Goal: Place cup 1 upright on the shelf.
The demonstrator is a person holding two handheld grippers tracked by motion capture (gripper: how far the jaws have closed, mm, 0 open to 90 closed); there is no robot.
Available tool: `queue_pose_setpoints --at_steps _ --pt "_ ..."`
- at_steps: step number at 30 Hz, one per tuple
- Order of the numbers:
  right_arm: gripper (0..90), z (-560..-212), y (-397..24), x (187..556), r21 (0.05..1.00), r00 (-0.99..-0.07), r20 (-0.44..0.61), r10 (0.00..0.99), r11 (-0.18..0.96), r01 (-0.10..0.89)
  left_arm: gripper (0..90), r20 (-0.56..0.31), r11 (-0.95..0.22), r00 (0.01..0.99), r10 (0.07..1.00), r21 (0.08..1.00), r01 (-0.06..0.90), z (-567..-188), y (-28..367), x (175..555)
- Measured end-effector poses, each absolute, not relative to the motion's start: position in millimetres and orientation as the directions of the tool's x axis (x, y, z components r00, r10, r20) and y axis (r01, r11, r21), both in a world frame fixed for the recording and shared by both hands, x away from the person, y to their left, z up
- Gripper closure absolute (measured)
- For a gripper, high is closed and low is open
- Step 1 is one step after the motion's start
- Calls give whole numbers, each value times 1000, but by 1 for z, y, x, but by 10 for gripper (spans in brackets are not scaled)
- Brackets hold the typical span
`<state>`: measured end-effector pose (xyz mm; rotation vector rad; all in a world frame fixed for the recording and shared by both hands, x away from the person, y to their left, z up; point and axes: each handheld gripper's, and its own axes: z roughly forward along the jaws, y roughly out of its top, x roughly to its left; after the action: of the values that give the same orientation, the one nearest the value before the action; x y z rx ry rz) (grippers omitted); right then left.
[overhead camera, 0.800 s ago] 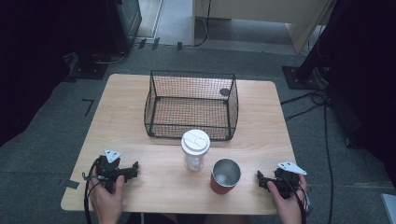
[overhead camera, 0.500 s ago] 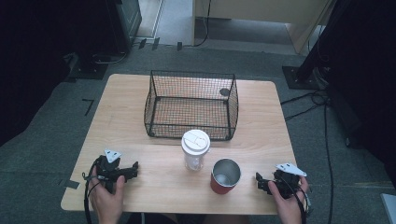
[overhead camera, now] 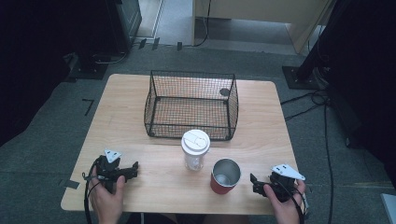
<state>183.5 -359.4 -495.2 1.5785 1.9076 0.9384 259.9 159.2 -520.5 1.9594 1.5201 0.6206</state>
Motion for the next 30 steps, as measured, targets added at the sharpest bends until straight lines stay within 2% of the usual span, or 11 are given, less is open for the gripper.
queue_pose_setpoints --at_steps 30 --pt "0 -472 -322 167 793 -408 61 911 204 574 0 13 -185 243 970 688 701 -521 159 260"
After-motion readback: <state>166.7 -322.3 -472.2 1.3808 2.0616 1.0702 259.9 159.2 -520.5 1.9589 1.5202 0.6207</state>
